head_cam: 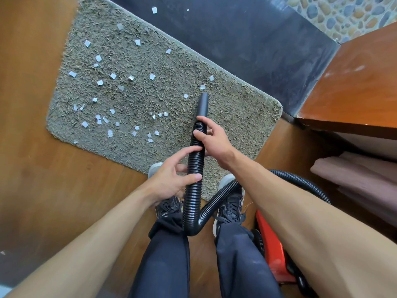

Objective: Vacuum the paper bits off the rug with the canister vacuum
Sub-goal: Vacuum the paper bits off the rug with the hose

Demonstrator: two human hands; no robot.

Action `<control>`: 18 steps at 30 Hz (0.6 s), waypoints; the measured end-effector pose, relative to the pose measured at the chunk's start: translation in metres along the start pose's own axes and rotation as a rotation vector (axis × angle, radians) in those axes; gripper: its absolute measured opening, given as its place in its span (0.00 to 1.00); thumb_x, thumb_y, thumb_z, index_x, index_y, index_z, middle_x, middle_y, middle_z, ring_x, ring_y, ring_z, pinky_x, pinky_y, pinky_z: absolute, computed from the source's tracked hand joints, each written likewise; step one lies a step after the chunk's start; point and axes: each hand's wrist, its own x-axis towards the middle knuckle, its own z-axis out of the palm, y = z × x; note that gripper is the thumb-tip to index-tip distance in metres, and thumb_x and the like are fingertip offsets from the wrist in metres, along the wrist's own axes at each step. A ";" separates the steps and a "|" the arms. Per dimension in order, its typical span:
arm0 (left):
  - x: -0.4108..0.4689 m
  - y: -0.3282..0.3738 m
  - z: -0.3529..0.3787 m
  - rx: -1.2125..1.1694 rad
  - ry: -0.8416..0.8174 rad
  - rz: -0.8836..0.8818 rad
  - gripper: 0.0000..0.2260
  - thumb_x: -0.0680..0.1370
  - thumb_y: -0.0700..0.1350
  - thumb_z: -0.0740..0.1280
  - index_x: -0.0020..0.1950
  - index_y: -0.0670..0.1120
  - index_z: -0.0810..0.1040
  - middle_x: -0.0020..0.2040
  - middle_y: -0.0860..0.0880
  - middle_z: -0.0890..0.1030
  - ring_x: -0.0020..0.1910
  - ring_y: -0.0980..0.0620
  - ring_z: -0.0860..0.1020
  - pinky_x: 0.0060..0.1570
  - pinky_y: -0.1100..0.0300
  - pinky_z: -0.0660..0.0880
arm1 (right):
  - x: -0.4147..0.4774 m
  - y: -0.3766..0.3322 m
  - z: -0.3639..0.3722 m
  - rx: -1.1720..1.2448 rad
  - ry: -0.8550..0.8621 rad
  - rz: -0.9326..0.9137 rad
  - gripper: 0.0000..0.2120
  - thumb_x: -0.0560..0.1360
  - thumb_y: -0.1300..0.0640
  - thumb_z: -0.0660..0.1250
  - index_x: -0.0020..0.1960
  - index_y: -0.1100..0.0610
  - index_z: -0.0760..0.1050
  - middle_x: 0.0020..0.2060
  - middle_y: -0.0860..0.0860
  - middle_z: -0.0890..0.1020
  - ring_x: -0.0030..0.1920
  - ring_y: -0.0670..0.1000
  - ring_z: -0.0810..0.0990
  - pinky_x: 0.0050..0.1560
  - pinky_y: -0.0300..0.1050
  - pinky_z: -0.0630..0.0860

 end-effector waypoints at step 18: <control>0.012 0.019 -0.003 0.049 -0.018 -0.001 0.27 0.78 0.36 0.69 0.68 0.64 0.71 0.54 0.40 0.82 0.43 0.48 0.82 0.34 0.52 0.80 | 0.010 -0.015 -0.008 -0.046 0.031 -0.050 0.21 0.79 0.62 0.63 0.71 0.50 0.69 0.43 0.49 0.77 0.42 0.47 0.78 0.33 0.38 0.76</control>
